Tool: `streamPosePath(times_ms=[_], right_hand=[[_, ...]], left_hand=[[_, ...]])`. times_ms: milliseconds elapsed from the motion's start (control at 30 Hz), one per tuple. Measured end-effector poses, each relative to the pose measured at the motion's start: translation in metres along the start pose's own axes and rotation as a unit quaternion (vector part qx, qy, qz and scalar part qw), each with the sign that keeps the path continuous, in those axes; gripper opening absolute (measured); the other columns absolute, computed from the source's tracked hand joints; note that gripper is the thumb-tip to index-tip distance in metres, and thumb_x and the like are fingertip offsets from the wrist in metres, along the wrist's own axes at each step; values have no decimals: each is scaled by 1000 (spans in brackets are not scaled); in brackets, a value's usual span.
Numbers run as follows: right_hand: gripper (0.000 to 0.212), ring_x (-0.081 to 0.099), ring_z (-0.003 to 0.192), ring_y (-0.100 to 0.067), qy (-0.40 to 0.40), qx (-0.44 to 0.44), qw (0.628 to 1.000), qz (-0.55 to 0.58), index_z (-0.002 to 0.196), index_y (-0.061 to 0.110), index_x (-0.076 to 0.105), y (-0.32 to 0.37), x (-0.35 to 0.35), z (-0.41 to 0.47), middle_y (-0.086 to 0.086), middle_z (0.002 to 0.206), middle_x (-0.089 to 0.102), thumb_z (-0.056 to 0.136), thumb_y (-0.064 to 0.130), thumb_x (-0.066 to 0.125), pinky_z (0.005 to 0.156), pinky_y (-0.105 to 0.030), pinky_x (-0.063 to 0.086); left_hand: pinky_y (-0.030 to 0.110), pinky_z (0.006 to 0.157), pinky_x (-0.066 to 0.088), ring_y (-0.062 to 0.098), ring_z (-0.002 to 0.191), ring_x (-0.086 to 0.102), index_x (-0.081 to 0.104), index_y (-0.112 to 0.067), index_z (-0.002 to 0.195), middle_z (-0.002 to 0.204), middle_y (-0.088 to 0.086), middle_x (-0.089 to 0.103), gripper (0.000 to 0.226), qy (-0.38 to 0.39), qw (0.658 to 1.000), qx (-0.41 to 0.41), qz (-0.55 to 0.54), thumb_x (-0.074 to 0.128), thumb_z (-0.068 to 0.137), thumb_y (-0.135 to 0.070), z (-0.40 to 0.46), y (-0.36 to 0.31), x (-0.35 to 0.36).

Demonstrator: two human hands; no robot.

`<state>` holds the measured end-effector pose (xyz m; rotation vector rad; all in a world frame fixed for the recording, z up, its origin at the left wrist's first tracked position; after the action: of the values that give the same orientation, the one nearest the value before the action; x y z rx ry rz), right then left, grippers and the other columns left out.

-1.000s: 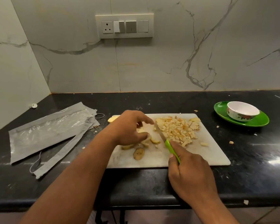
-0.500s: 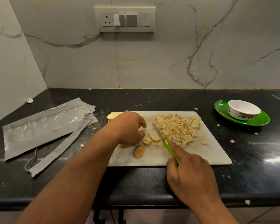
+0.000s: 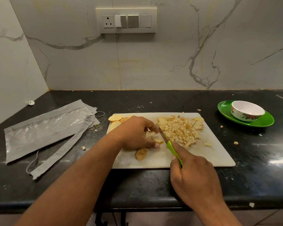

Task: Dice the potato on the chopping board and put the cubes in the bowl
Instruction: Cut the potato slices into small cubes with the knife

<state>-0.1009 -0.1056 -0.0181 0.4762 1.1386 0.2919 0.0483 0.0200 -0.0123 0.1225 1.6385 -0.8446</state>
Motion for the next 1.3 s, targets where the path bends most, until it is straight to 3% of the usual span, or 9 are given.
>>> streamPosePath(times_ms=[100,233,500,667,767,900,1067,1200,1300], right_hand=[[52,55,70,-9,-1,0,1000,0,152,37,38,0,0,0,8,80,65,100,41,38,66,-27,43],[52,56,70,-9,0,0,1000,2,152,36,39,0,0,-1,9,80,67,100,41,38,67,-27,45],[51,55,68,-5,-1,0,1000,-6,152,38,38,1,0,0,10,77,65,101,41,38,65,-26,46],[51,56,70,-5,-10,-1,1000,-6,152,37,39,1,0,-1,10,87,69,101,40,38,66,-25,45],[51,54,69,-5,-14,5,1000,-2,151,37,40,0,-1,-1,11,83,66,100,40,39,66,-26,44],[50,53,67,-3,-8,7,1000,9,150,37,40,1,-2,-1,12,74,61,100,39,40,64,-26,44],[51,52,68,-2,-8,6,1000,14,150,37,41,1,-2,-1,13,76,60,100,40,40,61,-23,39],[51,55,70,-6,5,9,1000,0,151,37,39,2,-1,-1,11,78,63,100,41,38,63,-25,43],[53,56,72,-8,14,2,999,-32,153,37,34,2,1,-1,10,81,64,101,43,35,68,-29,47]], left_hand=[[34,100,52,6,114,58,68,-44,123,129,-13,63,51,-4,1000,-5,-31,88,76,-49,0,5,-6],[35,100,53,8,115,57,67,-46,122,128,-12,61,49,27,999,-14,-12,89,78,-42,-5,12,-11],[30,94,56,5,97,62,73,-40,119,106,-14,65,38,24,999,-29,-32,85,84,-32,-4,13,-12],[28,91,52,5,104,60,67,-42,130,128,-14,64,59,5,999,-35,6,83,76,-60,-2,6,-6],[31,91,52,10,110,61,69,-39,128,132,-13,65,67,-37,997,-52,48,81,70,-71,1,-2,0],[29,87,54,8,103,60,72,-37,121,123,-14,69,49,-85,993,-59,57,79,80,-63,3,-9,1],[22,63,46,9,84,59,74,-36,98,99,-14,69,18,-111,987,-71,88,74,85,-48,4,-14,3],[23,69,48,8,90,60,74,-35,101,104,-14,70,17,-112,988,-67,78,73,87,-45,4,-13,3],[26,82,47,6,102,57,71,-38,115,122,-15,67,37,-85,994,-47,48,79,83,-54,0,-5,-6]])
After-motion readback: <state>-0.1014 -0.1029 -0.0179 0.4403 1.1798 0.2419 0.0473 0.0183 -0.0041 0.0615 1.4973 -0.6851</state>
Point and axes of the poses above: each hand's wrist, its own z-axis towards the middle knuckle, its own x-axis out of the palm, y = z × x, the point moved 7 cm from there along z, towards the middle knuckle
